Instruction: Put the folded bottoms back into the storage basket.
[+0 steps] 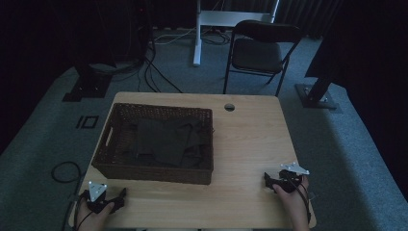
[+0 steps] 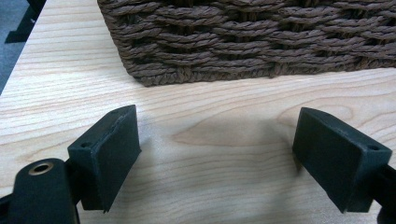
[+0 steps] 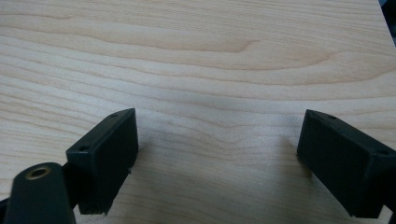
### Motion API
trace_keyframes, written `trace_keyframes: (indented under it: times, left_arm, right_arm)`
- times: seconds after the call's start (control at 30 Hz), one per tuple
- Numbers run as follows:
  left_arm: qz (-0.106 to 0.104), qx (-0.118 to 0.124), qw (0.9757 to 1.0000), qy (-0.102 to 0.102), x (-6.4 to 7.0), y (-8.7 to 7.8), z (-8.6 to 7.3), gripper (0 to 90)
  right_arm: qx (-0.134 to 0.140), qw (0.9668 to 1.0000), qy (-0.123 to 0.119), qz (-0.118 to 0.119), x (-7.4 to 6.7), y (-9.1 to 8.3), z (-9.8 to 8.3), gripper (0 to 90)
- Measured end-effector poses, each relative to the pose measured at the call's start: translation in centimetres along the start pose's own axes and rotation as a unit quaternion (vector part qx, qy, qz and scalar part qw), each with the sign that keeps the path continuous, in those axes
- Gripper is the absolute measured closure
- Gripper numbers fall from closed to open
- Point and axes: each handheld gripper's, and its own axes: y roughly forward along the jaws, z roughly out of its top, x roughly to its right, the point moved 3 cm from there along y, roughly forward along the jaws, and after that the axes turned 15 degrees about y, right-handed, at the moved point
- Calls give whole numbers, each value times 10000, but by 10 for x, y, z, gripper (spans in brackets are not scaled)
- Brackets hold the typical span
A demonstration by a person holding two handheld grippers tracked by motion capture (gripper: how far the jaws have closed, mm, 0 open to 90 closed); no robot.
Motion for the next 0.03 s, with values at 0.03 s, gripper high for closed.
trace_keyframes:
  times: [0.03]
  left_arm:
    - [0,0,10000,-1,0,0,0,154]
  right_arm:
    - [0,10000,-3,1,0,0,0,119]
